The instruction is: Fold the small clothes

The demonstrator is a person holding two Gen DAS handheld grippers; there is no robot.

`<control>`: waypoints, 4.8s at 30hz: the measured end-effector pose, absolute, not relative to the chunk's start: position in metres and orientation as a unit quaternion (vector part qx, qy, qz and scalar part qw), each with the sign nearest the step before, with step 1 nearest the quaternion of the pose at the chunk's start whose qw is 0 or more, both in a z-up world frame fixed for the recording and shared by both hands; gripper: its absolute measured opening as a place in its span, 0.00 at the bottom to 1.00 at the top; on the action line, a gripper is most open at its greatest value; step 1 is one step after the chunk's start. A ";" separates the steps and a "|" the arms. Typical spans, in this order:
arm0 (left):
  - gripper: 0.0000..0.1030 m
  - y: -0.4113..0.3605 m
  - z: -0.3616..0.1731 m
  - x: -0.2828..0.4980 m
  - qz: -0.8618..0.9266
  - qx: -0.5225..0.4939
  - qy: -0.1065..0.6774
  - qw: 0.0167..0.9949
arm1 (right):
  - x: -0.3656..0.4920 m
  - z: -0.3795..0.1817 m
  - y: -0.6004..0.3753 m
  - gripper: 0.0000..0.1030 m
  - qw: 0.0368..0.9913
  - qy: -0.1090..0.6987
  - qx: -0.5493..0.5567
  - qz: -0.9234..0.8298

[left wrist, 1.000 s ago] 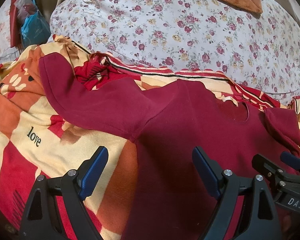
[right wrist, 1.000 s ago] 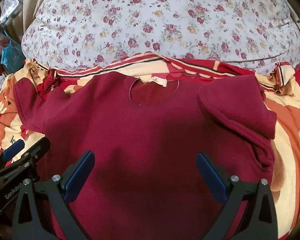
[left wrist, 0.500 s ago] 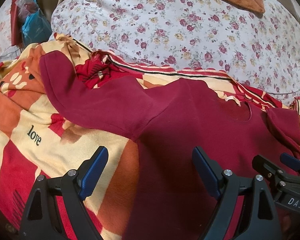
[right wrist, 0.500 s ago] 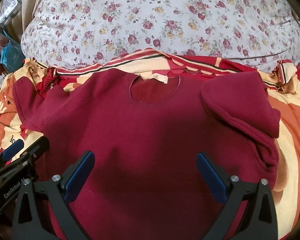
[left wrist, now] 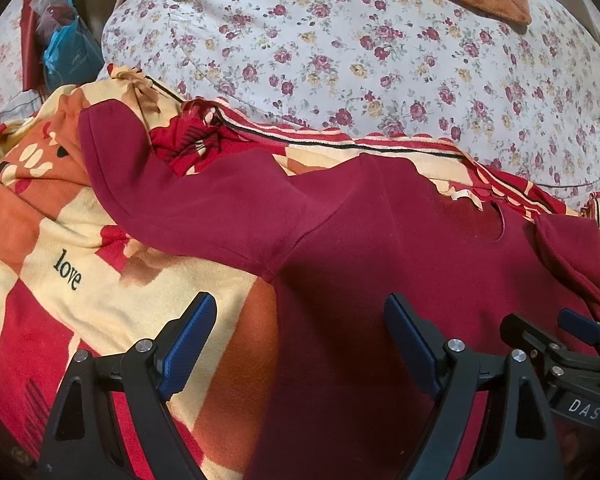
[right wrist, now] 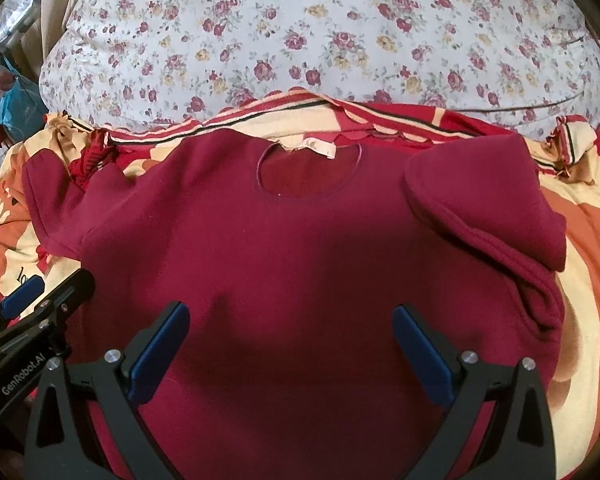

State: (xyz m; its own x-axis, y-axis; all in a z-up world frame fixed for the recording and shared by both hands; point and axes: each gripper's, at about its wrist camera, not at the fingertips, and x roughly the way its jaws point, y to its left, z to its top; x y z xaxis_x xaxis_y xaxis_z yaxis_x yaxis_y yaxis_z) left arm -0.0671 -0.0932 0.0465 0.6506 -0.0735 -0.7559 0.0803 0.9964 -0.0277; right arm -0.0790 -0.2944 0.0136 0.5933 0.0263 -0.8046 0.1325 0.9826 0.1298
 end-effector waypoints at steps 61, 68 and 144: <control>0.67 -0.033 0.053 -0.046 0.025 -0.072 0.437 0.896 | -0.060 0.003 -0.281 1.00 0.883 0.466 0.050 -0.014; 0.62 -0.004 0.065 -0.030 0.050 -0.074 0.440 0.894 | -0.061 0.001 -0.278 1.00 0.883 0.467 0.040 -0.008; 0.19 -0.070 0.105 -0.057 -0.048 -0.063 0.399 0.914 | -0.097 0.026 -0.324 0.99 0.891 0.444 0.083 0.041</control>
